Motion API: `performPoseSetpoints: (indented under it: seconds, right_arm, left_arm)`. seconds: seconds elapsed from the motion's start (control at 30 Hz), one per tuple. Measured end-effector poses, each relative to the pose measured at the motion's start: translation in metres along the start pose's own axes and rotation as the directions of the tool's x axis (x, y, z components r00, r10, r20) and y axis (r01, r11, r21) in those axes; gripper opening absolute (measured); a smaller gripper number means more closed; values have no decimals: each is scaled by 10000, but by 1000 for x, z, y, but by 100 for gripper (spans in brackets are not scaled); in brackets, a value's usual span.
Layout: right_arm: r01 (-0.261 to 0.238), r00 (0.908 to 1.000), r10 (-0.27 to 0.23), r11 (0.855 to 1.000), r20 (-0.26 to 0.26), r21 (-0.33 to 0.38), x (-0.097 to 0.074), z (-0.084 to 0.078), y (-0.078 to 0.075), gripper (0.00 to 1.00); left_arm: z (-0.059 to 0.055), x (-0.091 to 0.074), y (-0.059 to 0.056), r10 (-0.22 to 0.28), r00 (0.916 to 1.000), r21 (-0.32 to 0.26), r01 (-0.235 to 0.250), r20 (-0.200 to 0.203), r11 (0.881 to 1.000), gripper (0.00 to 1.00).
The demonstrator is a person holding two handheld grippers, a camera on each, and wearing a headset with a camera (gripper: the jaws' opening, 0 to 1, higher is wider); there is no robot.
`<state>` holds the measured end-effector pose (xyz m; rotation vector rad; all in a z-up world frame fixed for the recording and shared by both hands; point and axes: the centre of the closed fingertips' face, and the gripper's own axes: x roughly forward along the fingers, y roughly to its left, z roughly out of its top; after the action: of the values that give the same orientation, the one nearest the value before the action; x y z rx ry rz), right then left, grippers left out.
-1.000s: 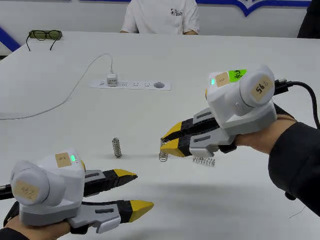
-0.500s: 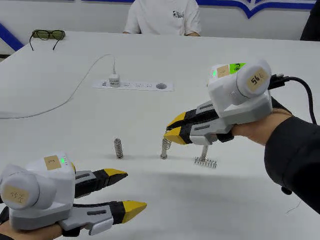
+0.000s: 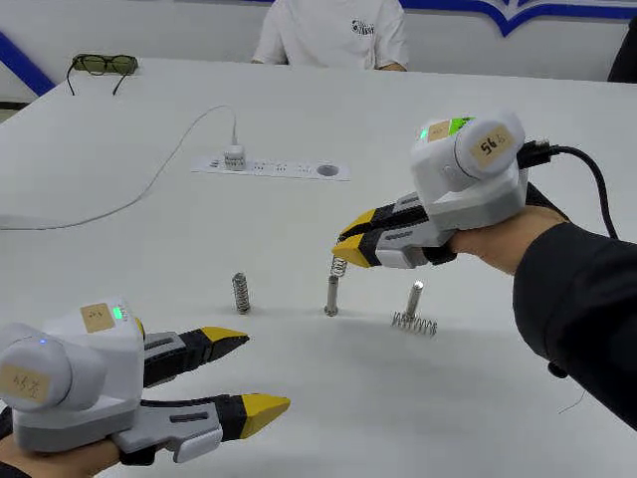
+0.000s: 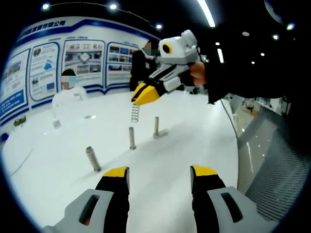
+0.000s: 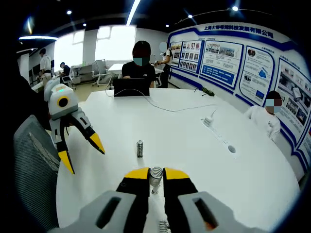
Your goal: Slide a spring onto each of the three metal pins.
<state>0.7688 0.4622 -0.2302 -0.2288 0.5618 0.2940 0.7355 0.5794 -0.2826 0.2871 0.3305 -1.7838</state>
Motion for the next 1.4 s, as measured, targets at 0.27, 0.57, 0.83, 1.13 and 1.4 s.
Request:
performPoseSetpoints:
  seconds: [0.27,0.57,0.83,1.13,1.4]
  right_arm:
    - [-17,9999,19,10000,-163,93,7,-5,-1,11]
    - [-42,9997,46,9999,-248,154,11,-8,-2,11]
    - [-74,9996,80,9997,-288,226,13,-10,-3,11]
    - [-111,9993,119,9996,-345,255,16,-13,-4,11]
    - [-117,9990,128,9996,-417,248,19,-14,-5,11]
  left_arm:
    - [-1,-4,5,223,9997,-145,-222,67,9996,57]
    - [0,-4,7,317,9993,-352,-309,212,9989,69]
    - [2,-5,9,442,9987,-456,-429,272,9980,75]
    - [1,-6,11,565,9979,-604,-545,319,9967,79]
    - [3,-8,15,718,9964,-728,-685,446,9950,81]
